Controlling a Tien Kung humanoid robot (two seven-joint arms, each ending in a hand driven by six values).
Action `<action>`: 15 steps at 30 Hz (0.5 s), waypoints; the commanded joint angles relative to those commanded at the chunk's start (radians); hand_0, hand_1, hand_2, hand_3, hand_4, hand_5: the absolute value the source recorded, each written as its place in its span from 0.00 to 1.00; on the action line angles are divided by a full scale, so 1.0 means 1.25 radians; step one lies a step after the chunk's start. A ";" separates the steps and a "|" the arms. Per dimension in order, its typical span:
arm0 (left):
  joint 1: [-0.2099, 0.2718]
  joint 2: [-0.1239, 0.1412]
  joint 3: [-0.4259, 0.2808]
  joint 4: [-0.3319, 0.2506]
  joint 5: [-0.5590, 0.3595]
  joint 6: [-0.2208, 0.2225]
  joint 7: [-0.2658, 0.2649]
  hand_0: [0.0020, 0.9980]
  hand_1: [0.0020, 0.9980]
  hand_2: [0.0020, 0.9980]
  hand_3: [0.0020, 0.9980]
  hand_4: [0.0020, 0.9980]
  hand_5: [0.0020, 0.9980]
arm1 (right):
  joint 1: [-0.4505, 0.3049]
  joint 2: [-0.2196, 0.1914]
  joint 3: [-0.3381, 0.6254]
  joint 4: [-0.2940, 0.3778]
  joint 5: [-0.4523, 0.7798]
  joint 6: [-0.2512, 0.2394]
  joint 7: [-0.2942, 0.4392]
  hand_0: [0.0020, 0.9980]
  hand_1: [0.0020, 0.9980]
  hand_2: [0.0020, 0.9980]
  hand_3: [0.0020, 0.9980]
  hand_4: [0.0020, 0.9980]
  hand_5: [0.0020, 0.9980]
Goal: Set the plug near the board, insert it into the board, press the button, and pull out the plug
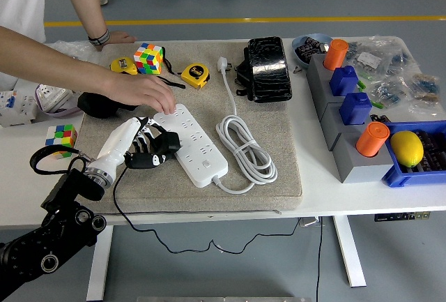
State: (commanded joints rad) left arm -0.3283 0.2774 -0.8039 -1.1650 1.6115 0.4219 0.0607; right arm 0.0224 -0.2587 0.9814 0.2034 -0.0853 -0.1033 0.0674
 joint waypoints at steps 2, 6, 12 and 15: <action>0.001 0.000 -0.002 -0.003 0.007 -0.004 0.019 0.18 0.26 0.39 0.53 0.92 0.06 | 0.000 0.000 0.001 0.000 0.001 0.000 0.000 0.49 0.54 0.53 0.51 0.81 0.35; 0.005 0.002 -0.007 -0.017 0.017 -0.020 0.054 0.18 0.26 0.39 0.53 0.92 0.06 | -0.001 0.000 0.002 0.000 0.001 0.000 0.000 0.49 0.54 0.53 0.51 0.81 0.35; 0.012 0.001 -0.016 -0.038 0.022 -0.044 0.081 0.19 0.32 0.44 0.52 1.00 0.24 | -0.001 0.000 0.004 0.000 -0.001 0.000 0.000 0.49 0.54 0.53 0.51 0.81 0.35; 0.014 0.001 -0.019 -0.047 0.019 -0.054 0.089 0.24 0.49 0.52 0.54 1.00 0.34 | -0.001 0.000 0.004 0.000 -0.002 0.000 0.001 0.49 0.54 0.53 0.51 0.81 0.35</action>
State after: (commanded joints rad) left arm -0.3107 0.2788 -0.8275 -1.2241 1.6355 0.3550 0.1715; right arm 0.0209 -0.2586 0.9867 0.2034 -0.0875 -0.1028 0.0685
